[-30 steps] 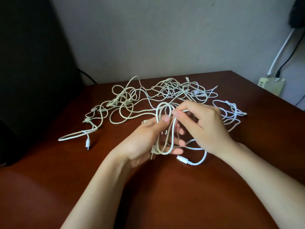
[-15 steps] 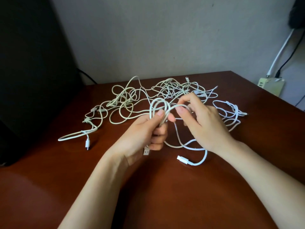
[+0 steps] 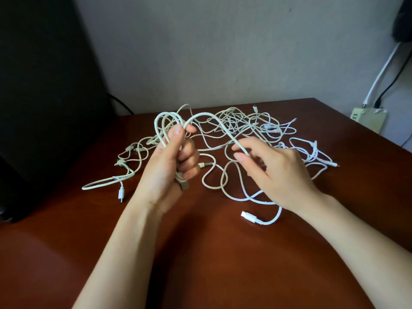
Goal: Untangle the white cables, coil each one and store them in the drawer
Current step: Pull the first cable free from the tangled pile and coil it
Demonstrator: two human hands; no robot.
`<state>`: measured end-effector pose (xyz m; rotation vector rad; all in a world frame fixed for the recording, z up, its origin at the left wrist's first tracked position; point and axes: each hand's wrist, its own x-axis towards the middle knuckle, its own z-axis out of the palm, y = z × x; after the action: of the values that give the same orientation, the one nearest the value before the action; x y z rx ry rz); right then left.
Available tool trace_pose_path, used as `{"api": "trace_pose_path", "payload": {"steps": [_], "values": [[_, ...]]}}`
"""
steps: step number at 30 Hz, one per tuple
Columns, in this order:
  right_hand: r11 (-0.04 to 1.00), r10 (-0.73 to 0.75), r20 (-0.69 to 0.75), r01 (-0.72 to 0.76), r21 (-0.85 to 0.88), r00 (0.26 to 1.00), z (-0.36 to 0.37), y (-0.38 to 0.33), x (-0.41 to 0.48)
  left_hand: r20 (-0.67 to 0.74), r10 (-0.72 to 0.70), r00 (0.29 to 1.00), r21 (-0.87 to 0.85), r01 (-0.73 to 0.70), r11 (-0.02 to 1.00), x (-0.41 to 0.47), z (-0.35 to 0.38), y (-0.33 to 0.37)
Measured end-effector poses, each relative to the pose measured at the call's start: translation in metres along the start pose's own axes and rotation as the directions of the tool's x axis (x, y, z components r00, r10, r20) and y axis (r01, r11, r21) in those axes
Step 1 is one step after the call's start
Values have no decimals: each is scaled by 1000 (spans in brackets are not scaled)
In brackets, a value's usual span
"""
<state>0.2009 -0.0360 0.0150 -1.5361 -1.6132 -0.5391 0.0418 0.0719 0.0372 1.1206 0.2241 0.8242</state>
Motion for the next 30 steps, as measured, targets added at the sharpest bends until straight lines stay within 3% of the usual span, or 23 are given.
{"api": "trace_pose_path", "payload": {"steps": [6,13,23,30], "values": [[997,10,-116,-2,72,993,-1,-8,0,-89,-119,989,197,134,971,-1,8,-10],[998,-15,-64,19,56,998,7,-19,-4,-98,-274,957,236,289,928,-2,21,-19],[984,150,5,-150,93,989,9,-12,-4,4,-178,984,80,177,981,-3,19,-18],[986,127,74,-134,98,989,11,-12,-5,2,-140,990,91,140,986,-5,22,-18]]}}
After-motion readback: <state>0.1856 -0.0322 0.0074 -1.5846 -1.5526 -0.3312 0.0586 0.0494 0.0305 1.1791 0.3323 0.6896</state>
